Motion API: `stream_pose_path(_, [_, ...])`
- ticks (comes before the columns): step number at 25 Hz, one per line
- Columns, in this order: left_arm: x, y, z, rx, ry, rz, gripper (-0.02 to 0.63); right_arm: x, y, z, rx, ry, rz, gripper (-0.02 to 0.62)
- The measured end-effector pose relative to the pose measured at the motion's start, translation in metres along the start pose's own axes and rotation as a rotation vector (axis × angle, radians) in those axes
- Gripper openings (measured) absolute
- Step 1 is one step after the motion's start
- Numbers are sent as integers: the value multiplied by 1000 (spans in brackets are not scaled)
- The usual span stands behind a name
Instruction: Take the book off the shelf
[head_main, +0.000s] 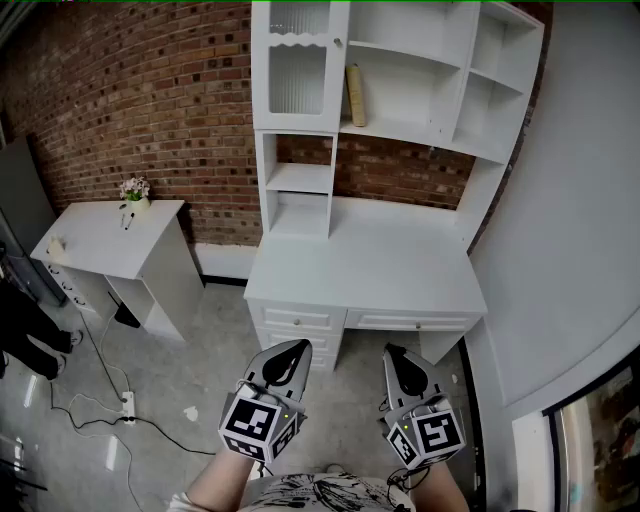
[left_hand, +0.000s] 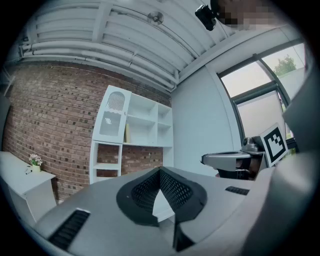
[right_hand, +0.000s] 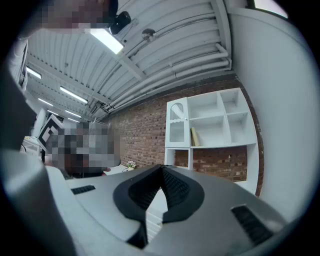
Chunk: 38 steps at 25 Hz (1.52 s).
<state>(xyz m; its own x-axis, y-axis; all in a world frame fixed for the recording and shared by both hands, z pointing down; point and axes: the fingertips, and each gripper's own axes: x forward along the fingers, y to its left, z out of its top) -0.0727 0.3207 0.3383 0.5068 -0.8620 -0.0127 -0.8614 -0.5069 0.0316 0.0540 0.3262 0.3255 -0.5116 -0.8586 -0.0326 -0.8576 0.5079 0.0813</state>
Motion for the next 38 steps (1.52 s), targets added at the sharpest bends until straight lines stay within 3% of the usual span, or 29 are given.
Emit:
stream_pose_path(18, [13,-1,-7,-24,24,38,12,1,-25,-13,40,35,-64,2])
stream_pose_path(31, [80,-33,-12,-16,45,109,12,12,-106,-19,27,46,-10,2])
stream_pose_path(38, [116,-3,-13,5,33,157,12,57,-133,-34,28,60,-17,2])
